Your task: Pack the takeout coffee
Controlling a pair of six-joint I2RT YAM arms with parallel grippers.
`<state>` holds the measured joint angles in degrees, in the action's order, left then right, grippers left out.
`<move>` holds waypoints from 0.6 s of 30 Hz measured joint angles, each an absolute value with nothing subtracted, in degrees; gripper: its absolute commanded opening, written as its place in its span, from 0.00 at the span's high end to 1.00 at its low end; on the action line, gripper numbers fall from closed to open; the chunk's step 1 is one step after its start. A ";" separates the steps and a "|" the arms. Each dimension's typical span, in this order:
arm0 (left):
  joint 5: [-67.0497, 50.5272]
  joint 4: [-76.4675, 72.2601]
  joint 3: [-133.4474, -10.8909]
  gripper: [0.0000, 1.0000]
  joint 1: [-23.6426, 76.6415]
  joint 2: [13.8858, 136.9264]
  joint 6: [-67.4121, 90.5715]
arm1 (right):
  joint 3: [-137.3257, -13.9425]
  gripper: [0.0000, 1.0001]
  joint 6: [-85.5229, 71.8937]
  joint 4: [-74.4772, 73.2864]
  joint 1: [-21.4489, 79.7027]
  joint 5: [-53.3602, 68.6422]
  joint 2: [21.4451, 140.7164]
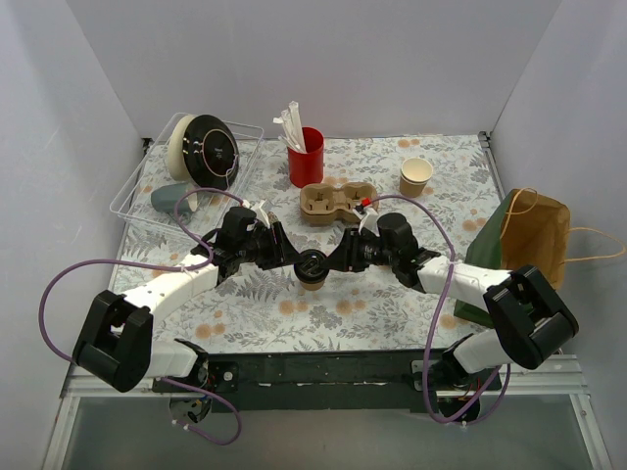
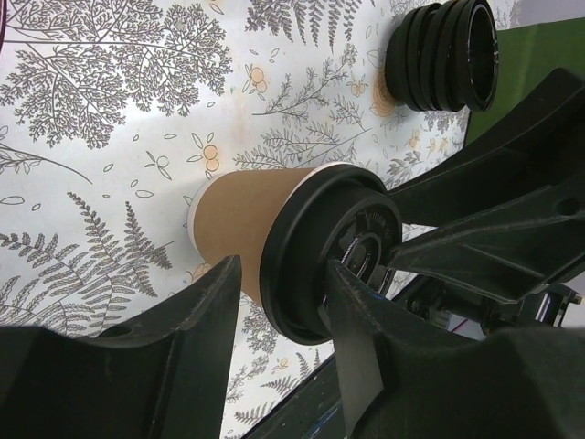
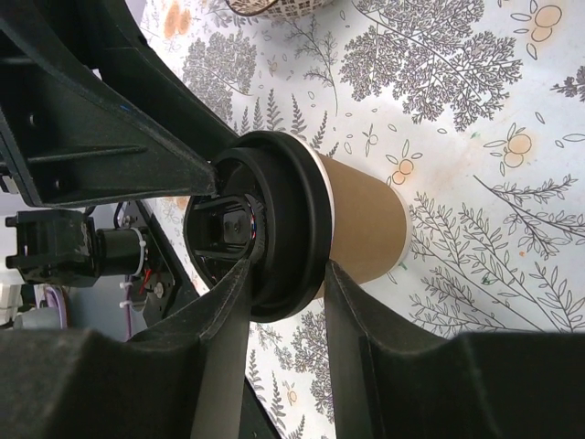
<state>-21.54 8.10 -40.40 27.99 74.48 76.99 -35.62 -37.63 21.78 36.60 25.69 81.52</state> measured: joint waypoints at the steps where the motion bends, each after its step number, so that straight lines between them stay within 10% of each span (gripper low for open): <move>1: -21.54 7.97 -40.36 0.61 28.01 74.48 77.06 | -35.35 0.64 -37.80 22.37 36.58 25.69 81.52; 18: -22.04 4.95 -39.13 0.62 27.99 74.96 78.54 | -30.61 0.62 -42.78 34.11 36.12 25.52 83.61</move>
